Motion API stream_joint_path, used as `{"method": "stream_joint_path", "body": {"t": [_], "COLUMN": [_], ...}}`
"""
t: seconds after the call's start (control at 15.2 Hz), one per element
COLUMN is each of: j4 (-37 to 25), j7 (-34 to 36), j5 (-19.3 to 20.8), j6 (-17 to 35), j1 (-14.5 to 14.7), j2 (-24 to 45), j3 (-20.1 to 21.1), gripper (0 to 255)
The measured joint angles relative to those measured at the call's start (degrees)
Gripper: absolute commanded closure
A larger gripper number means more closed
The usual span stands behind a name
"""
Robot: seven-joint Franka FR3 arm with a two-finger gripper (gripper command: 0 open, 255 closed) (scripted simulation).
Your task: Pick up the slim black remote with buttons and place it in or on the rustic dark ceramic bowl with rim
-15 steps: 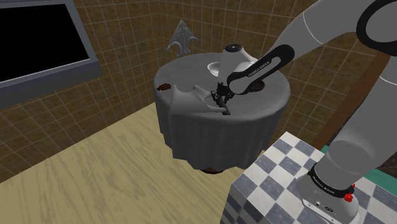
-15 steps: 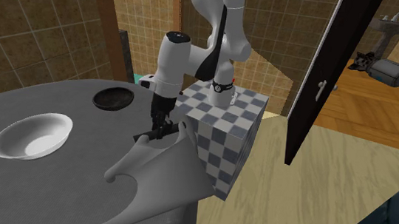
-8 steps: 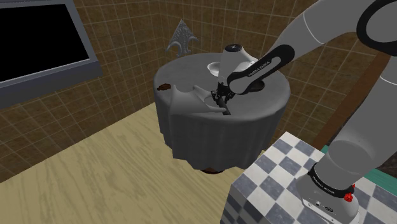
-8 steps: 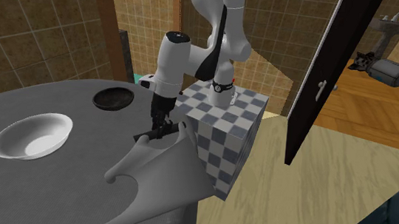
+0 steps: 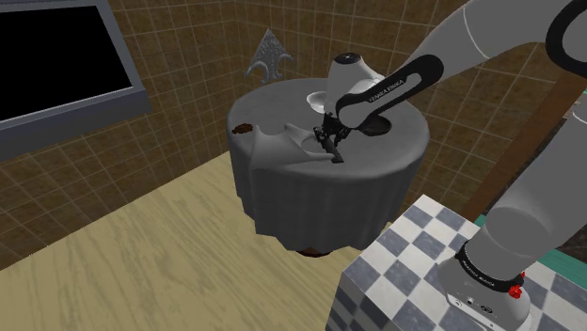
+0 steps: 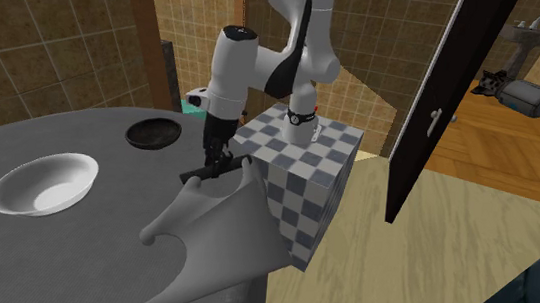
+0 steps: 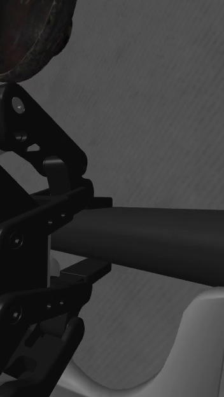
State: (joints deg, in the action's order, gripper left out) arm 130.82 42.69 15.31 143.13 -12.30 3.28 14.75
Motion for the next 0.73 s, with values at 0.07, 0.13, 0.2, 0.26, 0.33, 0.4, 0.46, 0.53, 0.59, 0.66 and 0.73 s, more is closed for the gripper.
{"method": "stream_joint_path", "body": {"t": [0.07,0.13,0.2,0.26,0.33,0.4,0.46,0.53,0.59,0.66,0.73], "j4": [-0.42,-0.57,-0.89,-1.15,-1.52,-1.85,-2.02,-2.53,-2.79,-3.32,-3.51], "j7": [-0.31,-0.53,-1.09,-1.44,-1.9,-2.34,-2.53,-2.81,-3.14,-3.34,-3.58], "j5": [-0.37,-0.74,-1.28,-1.64,-2.05,-2.45,-2.72,-2.97,-3.35,-3.66,-3.93], "j6": [-0.72,-1.36,-2.23,-2.89,-3.64,-4.37,-4.92,-5.62,-6.37,-7.29,-7.84], "j1": [0.02,0.06,0.02,0.01,-0.02,-0.05,-0.02,-0.02,0.0,0.07,0.1], "j2": [-0.33,-0.84,-1.47,-1.92,-2.36,-2.83,-3.26,-3.46,-4.01,-4.42,-4.84], "j3": [0.06,0.16,0.17,0.2,0.19,0.17,0.22,0.22,0.23,0.3,0.31], "gripper": [255,255,255,255,255,255,255,255,255,255,255]}}
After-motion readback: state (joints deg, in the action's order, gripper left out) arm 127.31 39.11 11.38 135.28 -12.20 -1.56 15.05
